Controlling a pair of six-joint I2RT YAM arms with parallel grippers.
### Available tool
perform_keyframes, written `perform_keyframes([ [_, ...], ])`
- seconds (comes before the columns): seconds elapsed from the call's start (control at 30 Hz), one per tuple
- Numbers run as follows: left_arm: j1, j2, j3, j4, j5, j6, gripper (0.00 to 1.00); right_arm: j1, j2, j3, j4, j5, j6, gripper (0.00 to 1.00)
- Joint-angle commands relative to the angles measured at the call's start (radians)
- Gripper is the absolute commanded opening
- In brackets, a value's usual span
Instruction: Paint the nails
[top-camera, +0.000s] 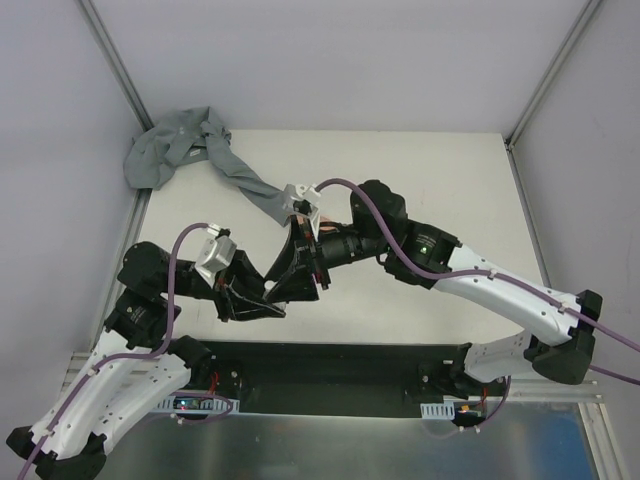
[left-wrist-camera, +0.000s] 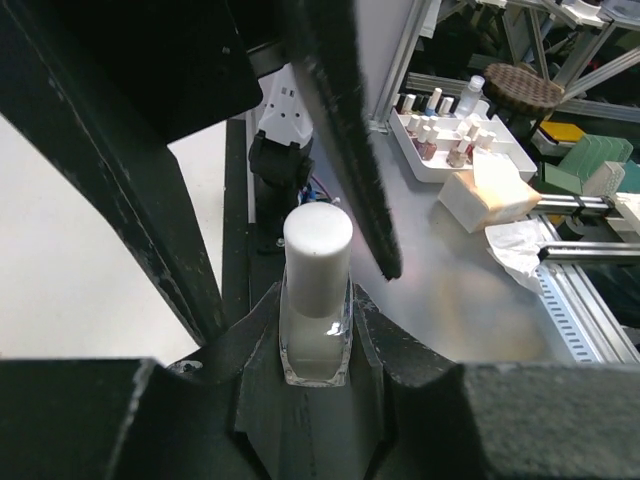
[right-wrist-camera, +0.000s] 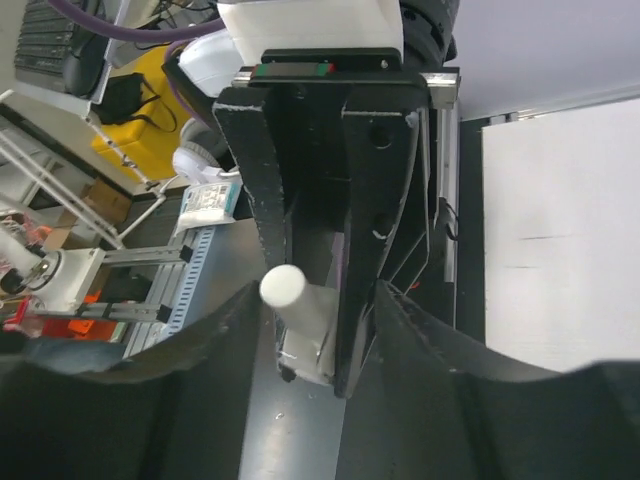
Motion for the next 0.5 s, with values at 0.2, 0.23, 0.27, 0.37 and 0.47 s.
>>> perform_keyframes([
  [0.2, 0.002, 0.006, 0.013, 0.091, -0.042, -0.023, 0.0, -0.002, -0.009, -0.02, 0.155, -0.076, 0.062, 0.01],
  [0.23, 0.0, 0.004, 0.017, 0.076, -0.094, -0.011, 0.0, -0.001, -0.02, -0.033, 0.149, -0.061, 0.057, 0.01],
  [0.27, 0.0, 0.006, 0.035, 0.05, -0.14, 0.008, 0.0, 0.004, -0.032, -0.061, 0.141, -0.014, 0.036, 0.01],
  [0.37, 0.0, 0.004, 0.079, -0.111, -0.38, 0.115, 0.0, 0.048, -0.087, -0.081, 0.024, 0.229, -0.03, 0.01],
  [0.47, 0.0, -0.006, 0.083, -0.163, -0.643, 0.192, 0.0, 0.252, -0.14, -0.086, -0.118, 0.949, -0.191, 0.01],
])
